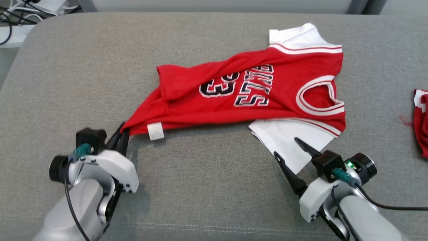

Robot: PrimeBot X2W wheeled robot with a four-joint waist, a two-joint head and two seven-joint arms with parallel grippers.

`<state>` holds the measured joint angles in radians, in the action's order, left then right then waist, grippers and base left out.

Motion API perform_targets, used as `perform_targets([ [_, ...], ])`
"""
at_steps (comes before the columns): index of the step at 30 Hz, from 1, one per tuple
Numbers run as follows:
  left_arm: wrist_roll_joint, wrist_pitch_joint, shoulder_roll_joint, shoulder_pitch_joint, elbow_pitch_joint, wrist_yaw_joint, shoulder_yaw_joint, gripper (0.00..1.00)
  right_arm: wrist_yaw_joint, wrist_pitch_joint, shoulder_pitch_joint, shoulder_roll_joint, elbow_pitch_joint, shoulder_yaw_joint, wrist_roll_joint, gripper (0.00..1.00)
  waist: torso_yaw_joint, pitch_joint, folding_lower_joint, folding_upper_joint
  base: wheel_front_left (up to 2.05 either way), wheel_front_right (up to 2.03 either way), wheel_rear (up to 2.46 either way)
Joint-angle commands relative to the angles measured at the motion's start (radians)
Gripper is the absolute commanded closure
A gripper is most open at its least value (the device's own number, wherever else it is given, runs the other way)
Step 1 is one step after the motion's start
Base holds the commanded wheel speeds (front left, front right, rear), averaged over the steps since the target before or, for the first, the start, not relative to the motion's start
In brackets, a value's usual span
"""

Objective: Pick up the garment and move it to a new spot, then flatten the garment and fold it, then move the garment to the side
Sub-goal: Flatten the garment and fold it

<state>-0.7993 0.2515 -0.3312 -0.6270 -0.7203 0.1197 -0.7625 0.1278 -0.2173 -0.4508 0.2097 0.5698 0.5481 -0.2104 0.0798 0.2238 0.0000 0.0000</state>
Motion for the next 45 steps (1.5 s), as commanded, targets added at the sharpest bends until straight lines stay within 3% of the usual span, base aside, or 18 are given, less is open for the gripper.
perform_targets([
  [1, 0.028, 0.010, -0.038, 0.017, 0.033, 0.013, 0.062, 1.00, 0.003, -0.016, 0.027, 0.013, -0.038, 0.033, -0.014, 0.00, 0.018, -0.017, 0.0000, 0.0000, 0.00, 0.00, 0.00],
  [7, 0.110, 0.010, -0.012, 0.131, 0.086, 0.013, 0.177, 1.00, 0.003, -0.010, 0.064, 0.071, -0.095, 0.117, -0.045, 0.00, 0.023, -0.027, 0.0000, 0.0000, 0.00, 0.00, 0.00],
  [14, 0.193, 0.010, 0.024, 0.161, 0.084, -0.024, 0.271, 1.00, 0.003, 0.041, 0.079, 0.130, -0.091, 0.134, -0.033, 0.00, 0.006, -0.013, 0.0000, 0.0000, 0.00, 0.00, 0.00],
  [31, 0.333, 0.010, 0.103, 0.145, 0.040, -0.119, 0.403, 1.00, 0.003, 0.122, 0.014, 0.144, -0.025, 0.187, 0.035, 0.00, 0.019, 0.043, 0.0000, 0.0000, 0.00, 0.00, 0.00],
  [32, 0.339, 0.010, 0.105, 0.145, 0.038, -0.123, 0.410, 1.00, 0.003, 0.130, 0.011, 0.145, -0.019, 0.187, 0.042, 0.03, 0.020, 0.044, 0.0000, 0.0000, 0.00, 0.00, 0.00],
  [33, 0.345, 0.010, 0.108, 0.145, 0.037, -0.126, 0.417, 1.00, 0.003, 0.138, 0.009, 0.146, -0.015, 0.187, 0.047, 0.21, 0.021, 0.044, 0.0000, 0.0000, 0.00, 0.00, 0.00],
  [34, 0.351, 0.010, 0.111, 0.145, 0.035, -0.129, 0.423, 1.00, 0.003, 0.142, 0.008, 0.147, -0.014, 0.187, 0.051, 0.48, 0.022, 0.044, 0.0000, 0.0000, 0.00, 0.00, 0.00],
  [35, 0.351, 0.010, 0.111, 0.145, 0.035, -0.129, 0.423, 1.00, 0.003, 0.142, 0.008, 0.147, -0.014, 0.187, 0.051, 0.48, 0.022, 0.044, 0.0000, 0.0000, 0.00, 0.00, 0.00],
  [37, 0.362, 0.010, 0.115, 0.146, 0.034, -0.134, 0.437, 1.00, 0.003, 0.153, 0.004, 0.153, -0.010, 0.183, 0.059, 1.00, 0.022, 0.043, 0.0000, 0.0000, 0.00, 0.00, 0.00],
  [45, 0.402, 0.010, 0.126, 0.158, 0.025, -0.154, 0.485, 1.00, 0.003, 0.178, -0.011, 0.174, -0.041, 0.127, 0.080, 1.00, 0.011, 0.025, 0.0000, 0.0000, 0.00, 0.00, 0.00],
])
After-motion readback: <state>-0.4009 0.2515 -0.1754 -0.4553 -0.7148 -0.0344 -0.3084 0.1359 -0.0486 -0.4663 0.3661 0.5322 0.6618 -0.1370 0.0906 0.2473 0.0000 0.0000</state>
